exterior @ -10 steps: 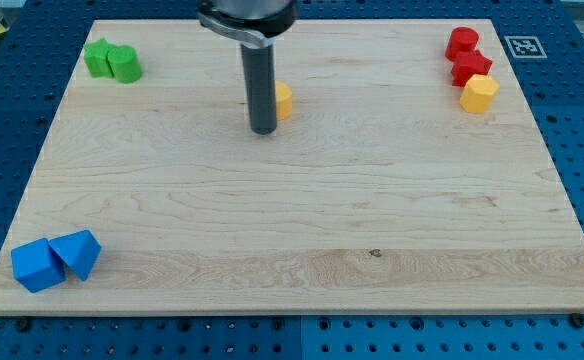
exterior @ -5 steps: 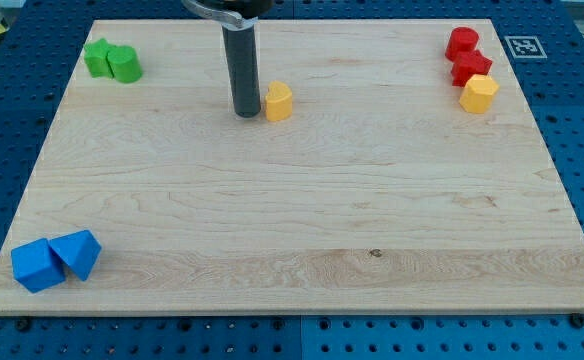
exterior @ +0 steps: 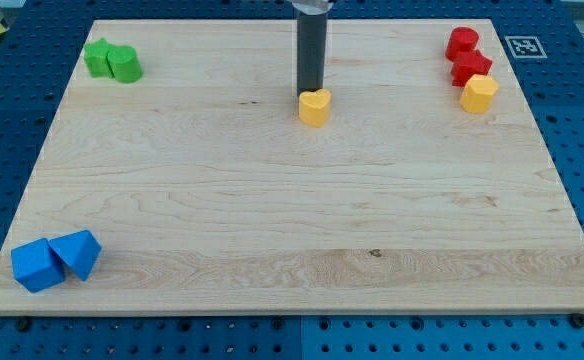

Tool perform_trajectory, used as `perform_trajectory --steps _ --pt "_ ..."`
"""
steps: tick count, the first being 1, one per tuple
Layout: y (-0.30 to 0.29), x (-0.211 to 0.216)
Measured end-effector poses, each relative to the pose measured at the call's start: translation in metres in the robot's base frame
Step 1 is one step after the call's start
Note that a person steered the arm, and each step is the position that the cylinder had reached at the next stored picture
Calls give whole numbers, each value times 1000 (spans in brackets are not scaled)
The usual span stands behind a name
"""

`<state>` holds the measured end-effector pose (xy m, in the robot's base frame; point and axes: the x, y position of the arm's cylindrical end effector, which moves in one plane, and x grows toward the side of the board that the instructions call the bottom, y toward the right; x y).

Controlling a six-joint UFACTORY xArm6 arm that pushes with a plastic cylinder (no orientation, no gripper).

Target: Slide the yellow heart right and slightly right

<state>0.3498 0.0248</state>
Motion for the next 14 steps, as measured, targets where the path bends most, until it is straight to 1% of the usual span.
perform_trajectory --steps 1,2,3,4,9,10,11,12,14 --pt "-9 0" --pt "-41 4" --pt "-56 16" --pt "-55 38" --pt "94 38" --pt "70 59" --pt "38 65" --pt "26 61" --pt "67 -32"
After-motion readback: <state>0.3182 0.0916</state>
